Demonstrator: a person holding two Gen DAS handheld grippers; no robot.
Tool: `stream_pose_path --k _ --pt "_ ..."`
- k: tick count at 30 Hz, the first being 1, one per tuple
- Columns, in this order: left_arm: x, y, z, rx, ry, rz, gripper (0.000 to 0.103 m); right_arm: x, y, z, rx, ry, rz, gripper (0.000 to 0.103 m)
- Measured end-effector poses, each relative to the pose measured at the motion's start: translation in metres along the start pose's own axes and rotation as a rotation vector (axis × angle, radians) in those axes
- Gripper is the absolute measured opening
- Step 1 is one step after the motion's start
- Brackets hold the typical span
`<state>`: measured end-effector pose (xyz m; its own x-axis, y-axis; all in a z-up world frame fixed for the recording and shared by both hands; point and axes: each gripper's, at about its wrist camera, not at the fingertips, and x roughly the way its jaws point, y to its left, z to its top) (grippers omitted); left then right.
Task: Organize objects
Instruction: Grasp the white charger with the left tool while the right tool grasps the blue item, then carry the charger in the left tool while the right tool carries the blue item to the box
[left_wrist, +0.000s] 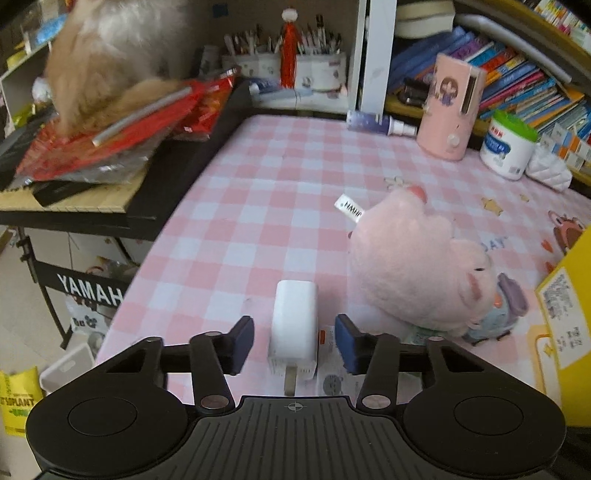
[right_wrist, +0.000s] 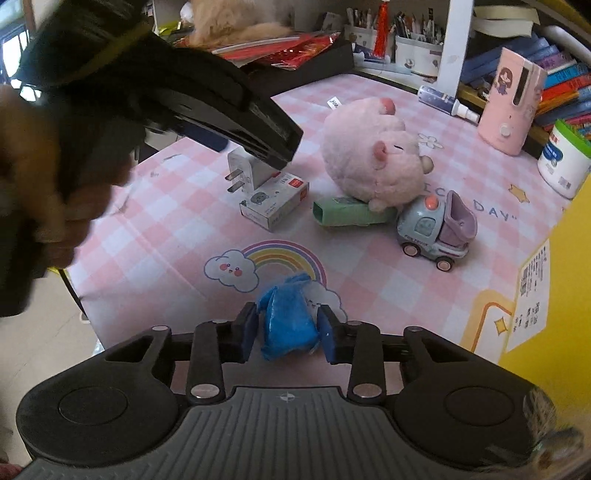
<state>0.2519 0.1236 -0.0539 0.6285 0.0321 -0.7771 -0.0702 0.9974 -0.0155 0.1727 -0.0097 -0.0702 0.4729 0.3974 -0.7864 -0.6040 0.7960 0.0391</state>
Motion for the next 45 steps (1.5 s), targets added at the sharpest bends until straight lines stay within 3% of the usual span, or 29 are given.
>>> stream_pose_path --k 3,5,11,18,23,34,45 --pt "0.007 0.004 0.000 -0.028 -0.003 -0.025 0.036 -0.001 -0.003 0.000 0.019 0.004 0.000 0.030" --pt "0.008 0.007 0.002 -0.041 -0.004 -0.045 0.026 -0.001 -0.004 0.000 0.024 0.005 -0.006 0.030" --pt "-0.009 0.020 -0.004 -0.092 -0.017 -0.061 0.024 -0.007 -0.009 0.002 0.073 -0.008 -0.039 0.029" --pt "-0.059 0.038 -0.018 -0.121 -0.086 -0.066 0.024 -0.023 -0.007 -0.002 0.123 -0.028 -0.071 0.028" --pt "-0.099 0.045 -0.038 -0.141 -0.116 -0.114 0.024 -0.040 0.002 -0.007 0.166 -0.047 -0.090 0.028" --pt "-0.168 0.043 -0.102 -0.146 -0.100 -0.241 0.024 -0.102 0.035 -0.033 0.195 -0.085 -0.104 0.027" --pt "-0.206 0.030 -0.148 -0.094 -0.073 -0.303 0.024 -0.144 0.068 -0.081 0.272 -0.099 -0.140 0.027"
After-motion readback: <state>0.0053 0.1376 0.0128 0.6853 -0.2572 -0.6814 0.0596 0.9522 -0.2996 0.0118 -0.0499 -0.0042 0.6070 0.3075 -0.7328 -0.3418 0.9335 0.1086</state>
